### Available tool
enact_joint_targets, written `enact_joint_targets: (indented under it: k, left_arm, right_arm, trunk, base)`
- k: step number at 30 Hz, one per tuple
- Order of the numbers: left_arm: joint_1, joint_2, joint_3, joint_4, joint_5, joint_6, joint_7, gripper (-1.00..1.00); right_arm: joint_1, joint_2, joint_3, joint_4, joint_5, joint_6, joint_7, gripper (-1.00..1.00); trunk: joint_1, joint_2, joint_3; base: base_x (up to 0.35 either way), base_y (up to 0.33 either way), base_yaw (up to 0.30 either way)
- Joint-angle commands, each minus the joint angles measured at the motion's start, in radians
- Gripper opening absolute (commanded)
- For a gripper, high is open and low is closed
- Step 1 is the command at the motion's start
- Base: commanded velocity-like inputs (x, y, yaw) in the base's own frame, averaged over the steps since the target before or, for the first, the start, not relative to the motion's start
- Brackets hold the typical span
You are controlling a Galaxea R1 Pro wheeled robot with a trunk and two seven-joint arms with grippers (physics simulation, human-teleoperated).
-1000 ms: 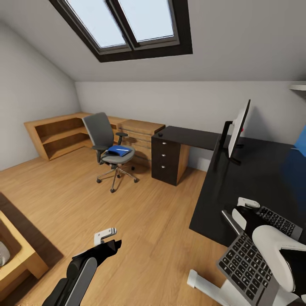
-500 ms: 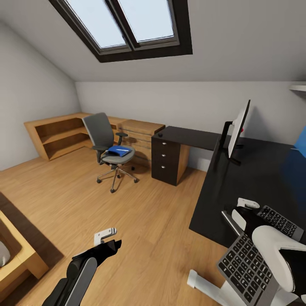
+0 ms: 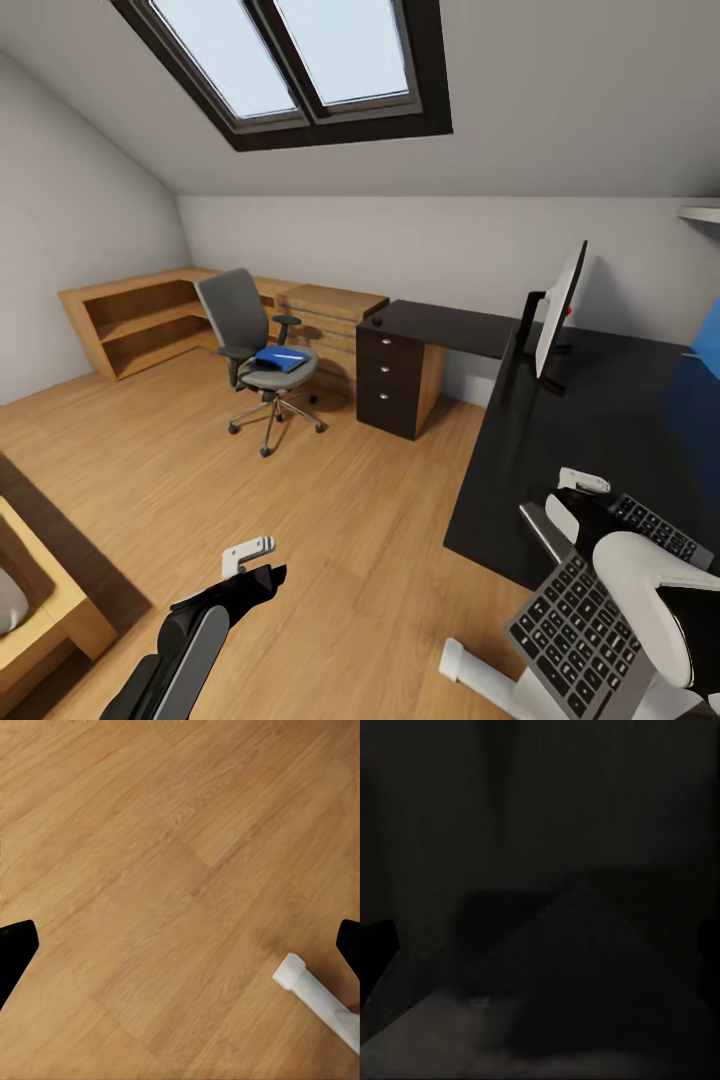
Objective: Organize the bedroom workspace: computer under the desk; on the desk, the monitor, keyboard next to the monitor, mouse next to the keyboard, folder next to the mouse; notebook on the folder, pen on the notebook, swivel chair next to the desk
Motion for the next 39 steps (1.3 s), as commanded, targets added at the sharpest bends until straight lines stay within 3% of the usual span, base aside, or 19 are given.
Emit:
enact_joint_targets:
  k: [1,14,24,31,34,37,39]
  left_arm:
    - [-0.001,0.000,-0.001,-0.001,0.011,0.002,0.010,1.00]
    - [-0.001,0.000,-0.002,0.005,0.009,0.002,0.010,1.00]
    - [-0.001,0.000,-0.002,0.009,0.006,0.002,0.010,1.00]
    - [-0.001,0.000,-0.002,0.010,0.008,0.002,0.010,1.00]
    - [-0.001,0.000,-0.002,0.012,0.008,0.002,0.010,1.00]
    - [-0.001,0.000,-0.002,0.013,0.007,0.002,0.010,1.00]
    - [-0.001,0.001,-0.002,0.014,0.006,0.002,0.010,1.00]
  right_arm:
    - [0.000,0.000,-0.002,-0.010,-0.003,0.006,-0.003,1.00]
    - [0.000,0.002,-0.004,-0.041,-0.003,0.002,-0.002,1.00]
    - [0.000,0.023,-0.005,-0.074,0.000,-0.056,-0.005,1.00]
    - [0.003,0.038,-0.007,-0.133,-0.002,-0.010,-0.005,1.00]
    - [0.022,0.041,-0.008,-0.197,-0.004,0.049,-0.005,1.00]
    - [0.095,0.044,-0.009,-0.367,-0.005,0.150,-0.006,1.00]
    - [0.223,0.047,-0.009,-0.619,-0.009,0.252,-0.011,1.00]
  trunk:
    - [-0.004,0.007,0.002]
    - [-0.054,0.098,0.043]
    - [-0.092,0.168,0.074]
    - [-0.119,0.217,0.096]
    - [-0.130,0.238,0.106]
    - [-0.142,0.259,0.115]
    - [-0.150,0.273,0.121]
  base:
    - [0.000,0.000,0.000]
    - [0.000,0.000,0.000]
    - [0.000,0.000,0.000]
    - [0.000,0.000,0.000]
    - [0.000,0.000,0.000]
    - [0.000,0.000,0.000]
    - [0.000,0.000,0.000]
